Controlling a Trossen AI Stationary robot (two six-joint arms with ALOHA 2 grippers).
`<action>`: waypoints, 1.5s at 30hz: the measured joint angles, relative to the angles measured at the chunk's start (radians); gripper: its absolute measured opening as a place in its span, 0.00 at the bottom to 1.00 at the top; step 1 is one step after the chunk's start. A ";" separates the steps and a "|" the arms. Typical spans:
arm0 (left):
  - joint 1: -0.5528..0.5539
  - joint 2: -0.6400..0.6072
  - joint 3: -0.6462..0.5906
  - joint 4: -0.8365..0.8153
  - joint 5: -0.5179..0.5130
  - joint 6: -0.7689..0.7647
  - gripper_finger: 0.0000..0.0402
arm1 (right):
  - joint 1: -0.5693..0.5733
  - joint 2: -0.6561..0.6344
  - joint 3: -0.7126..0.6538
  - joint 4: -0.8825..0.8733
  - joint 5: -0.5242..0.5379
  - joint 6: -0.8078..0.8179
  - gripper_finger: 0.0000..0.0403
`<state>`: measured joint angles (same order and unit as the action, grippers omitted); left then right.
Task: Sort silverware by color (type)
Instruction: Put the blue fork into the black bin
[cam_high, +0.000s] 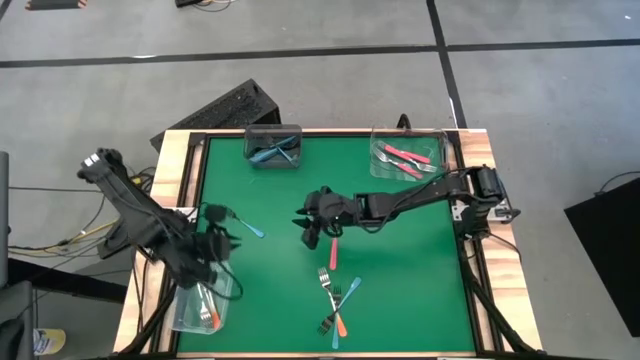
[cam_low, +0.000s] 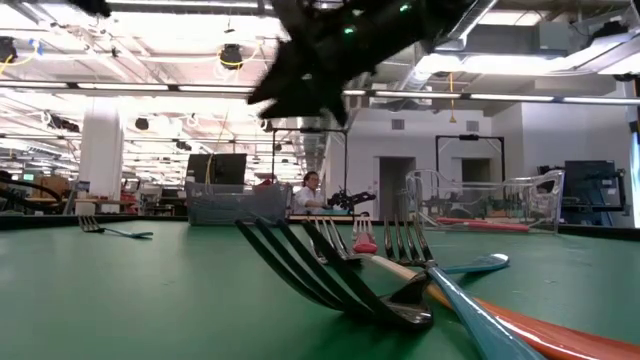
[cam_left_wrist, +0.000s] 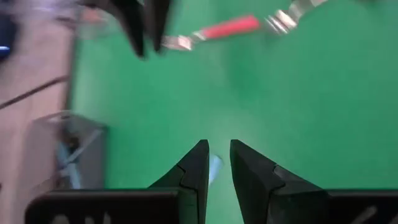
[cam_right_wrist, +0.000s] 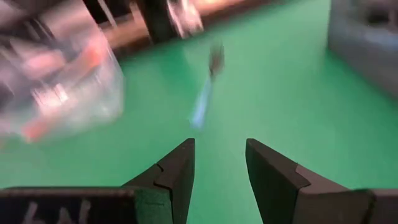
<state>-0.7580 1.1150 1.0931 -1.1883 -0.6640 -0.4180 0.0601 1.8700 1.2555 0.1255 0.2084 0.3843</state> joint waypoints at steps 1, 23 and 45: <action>0.007 -0.023 0.000 -0.002 -0.035 -0.022 0.14 | -0.005 0.015 0.003 0.060 -0.004 -0.007 0.42; 0.588 0.031 -0.379 0.204 0.404 0.065 0.37 | 0.076 -0.104 0.005 -0.219 -0.004 -0.106 0.42; 0.923 0.411 -0.376 0.220 0.495 0.176 0.39 | 0.090 -0.226 -0.186 -0.303 0.154 -0.062 0.42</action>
<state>0.1646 1.5256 0.7174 -0.9680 -0.1688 -0.2420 0.1501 1.6443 1.0697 -0.1770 0.3626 0.3218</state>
